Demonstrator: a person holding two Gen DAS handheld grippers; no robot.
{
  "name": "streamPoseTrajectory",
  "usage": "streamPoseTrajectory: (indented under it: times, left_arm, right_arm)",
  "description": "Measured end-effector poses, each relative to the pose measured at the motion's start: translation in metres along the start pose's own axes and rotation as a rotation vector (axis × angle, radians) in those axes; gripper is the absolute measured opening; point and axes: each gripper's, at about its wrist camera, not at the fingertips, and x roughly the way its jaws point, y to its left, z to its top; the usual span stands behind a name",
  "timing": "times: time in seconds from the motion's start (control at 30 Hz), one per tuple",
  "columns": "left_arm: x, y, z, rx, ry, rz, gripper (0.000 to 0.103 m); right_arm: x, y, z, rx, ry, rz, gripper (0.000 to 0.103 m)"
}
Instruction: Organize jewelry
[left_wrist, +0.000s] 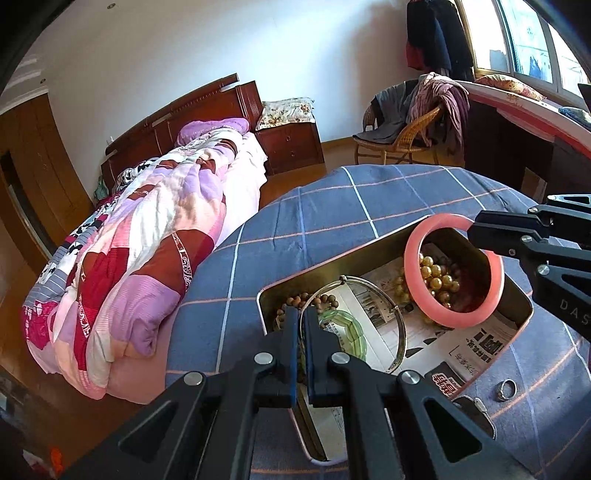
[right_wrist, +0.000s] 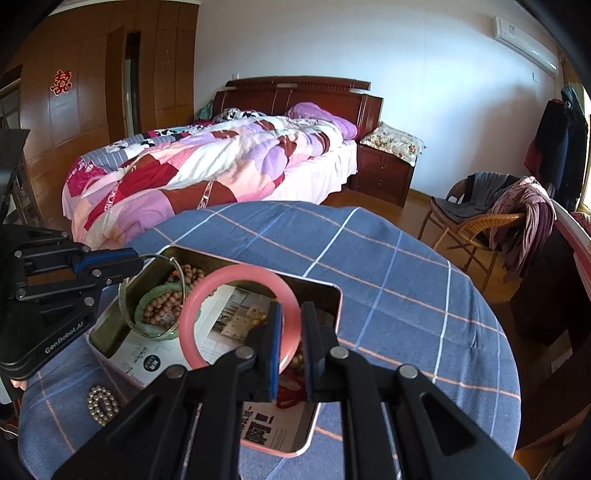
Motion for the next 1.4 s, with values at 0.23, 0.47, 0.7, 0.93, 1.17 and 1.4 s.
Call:
streamPoseTrajectory:
  times: [0.23, 0.47, 0.7, 0.93, 1.17, 1.4]
  left_arm:
    - [0.011, -0.001, -0.003, 0.004, 0.018, 0.002, 0.002]
    - [0.017, -0.006, -0.009, 0.012, 0.031, -0.008, 0.006]
    - [-0.008, 0.007, -0.022, -0.058, -0.022, 0.006, 0.054]
    - [-0.039, 0.021, -0.053, -0.146, -0.036, 0.010, 0.054]
    - [-0.048, 0.009, -0.087, -0.160, 0.000, 0.000, 0.054]
    - [-0.046, -0.009, -0.099, -0.152, 0.030, -0.034, 0.054]
  right_arm:
    - [0.012, -0.001, -0.002, 0.004, 0.030, -0.005, 0.012]
    - [0.014, 0.001, -0.004, 0.009, 0.032, -0.008, 0.018]
    - [-0.006, -0.008, -0.017, 0.045, 0.027, -0.008, 0.026]
    - [-0.035, -0.015, -0.043, 0.093, 0.009, -0.011, 0.035]
    - [-0.038, -0.001, -0.067, 0.091, 0.050, 0.006, 0.039]
    - [-0.039, 0.009, -0.077, 0.090, 0.067, 0.033, 0.039]
